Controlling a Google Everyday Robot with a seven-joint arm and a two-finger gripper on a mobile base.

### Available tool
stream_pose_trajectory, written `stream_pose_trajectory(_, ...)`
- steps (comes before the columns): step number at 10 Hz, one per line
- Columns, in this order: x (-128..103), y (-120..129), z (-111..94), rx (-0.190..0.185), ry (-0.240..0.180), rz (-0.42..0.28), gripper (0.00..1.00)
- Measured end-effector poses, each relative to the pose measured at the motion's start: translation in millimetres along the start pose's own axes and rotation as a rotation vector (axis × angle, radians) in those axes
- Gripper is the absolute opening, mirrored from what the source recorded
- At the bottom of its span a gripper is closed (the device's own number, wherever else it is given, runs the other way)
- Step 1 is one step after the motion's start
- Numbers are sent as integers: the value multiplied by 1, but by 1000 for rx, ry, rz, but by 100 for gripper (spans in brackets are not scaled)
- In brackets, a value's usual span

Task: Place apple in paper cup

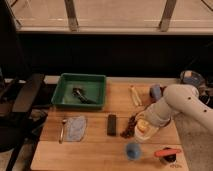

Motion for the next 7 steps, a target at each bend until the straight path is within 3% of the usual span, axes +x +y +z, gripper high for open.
stream_pose_trajectory(7, 0, 3, -6, 19, 4, 11, 79)
